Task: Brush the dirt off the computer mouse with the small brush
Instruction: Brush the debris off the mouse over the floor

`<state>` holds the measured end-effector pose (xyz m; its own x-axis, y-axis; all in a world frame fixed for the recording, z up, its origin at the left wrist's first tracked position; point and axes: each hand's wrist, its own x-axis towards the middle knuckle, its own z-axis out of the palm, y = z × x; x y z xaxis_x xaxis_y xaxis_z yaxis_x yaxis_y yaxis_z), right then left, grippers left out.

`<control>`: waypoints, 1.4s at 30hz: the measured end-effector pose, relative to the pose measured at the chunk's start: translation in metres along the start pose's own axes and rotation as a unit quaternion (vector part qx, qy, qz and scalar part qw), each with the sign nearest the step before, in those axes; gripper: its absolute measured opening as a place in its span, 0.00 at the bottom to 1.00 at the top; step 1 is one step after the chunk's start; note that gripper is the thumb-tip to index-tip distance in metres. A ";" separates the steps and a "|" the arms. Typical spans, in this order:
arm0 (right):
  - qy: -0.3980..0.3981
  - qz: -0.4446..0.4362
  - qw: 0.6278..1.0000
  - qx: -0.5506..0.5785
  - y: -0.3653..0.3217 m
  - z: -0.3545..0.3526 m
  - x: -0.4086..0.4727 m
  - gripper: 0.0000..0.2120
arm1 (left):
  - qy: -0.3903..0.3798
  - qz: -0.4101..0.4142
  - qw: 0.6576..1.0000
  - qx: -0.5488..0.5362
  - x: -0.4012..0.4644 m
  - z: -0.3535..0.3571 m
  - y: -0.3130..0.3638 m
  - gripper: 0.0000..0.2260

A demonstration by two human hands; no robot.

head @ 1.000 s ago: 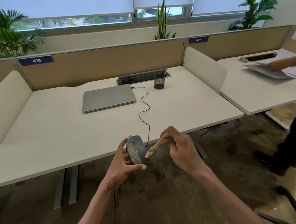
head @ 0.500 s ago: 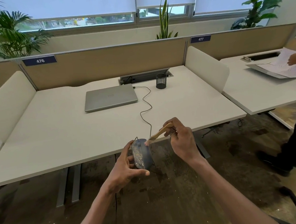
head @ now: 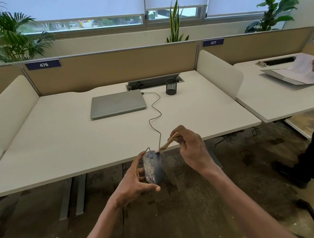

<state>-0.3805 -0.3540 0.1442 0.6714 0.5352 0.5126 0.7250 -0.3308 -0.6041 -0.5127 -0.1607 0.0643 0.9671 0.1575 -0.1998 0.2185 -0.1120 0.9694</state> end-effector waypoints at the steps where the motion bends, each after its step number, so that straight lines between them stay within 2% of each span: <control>1: 0.004 -0.002 1.000 -0.008 -0.001 -0.002 0.002 0.10 | 0.001 -0.002 1.000 0.001 0.000 0.001 0.000 0.64; 8: -0.025 -0.015 0.999 -0.017 -0.011 -0.004 0.001 0.09 | 0.005 0.002 1.000 0.001 0.003 0.002 0.001 0.63; 15: -0.057 0.005 0.998 0.003 -0.016 -0.011 -0.022 0.14 | 0.042 0.011 0.999 -0.013 0.003 -0.005 -0.005 0.59; 22: -0.098 0.027 0.995 -0.007 -0.008 -0.014 -0.045 0.14 | 0.088 0.027 0.996 0.007 -0.001 -0.005 0.004 0.56; 29: -0.056 0.028 0.998 0.006 -0.010 -0.015 -0.042 0.16 | 0.068 0.019 0.997 0.016 -0.003 -0.001 0.006 0.61; 35: 0.025 0.020 0.999 0.011 -0.012 -0.015 -0.035 0.14 | 0.047 0.010 0.999 -0.002 -0.005 0.001 0.002 0.62; 42: -0.034 0.026 0.999 -0.001 -0.008 -0.019 -0.036 0.14 | 0.057 0.017 0.998 -0.002 -0.006 0.002 0.003 0.61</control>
<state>-0.4079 -0.3856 0.1421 0.6956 0.5690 0.4386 0.6904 -0.3606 -0.6272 -0.5178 -0.1641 0.0676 0.9528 0.2646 -0.1488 0.1844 -0.1152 0.9761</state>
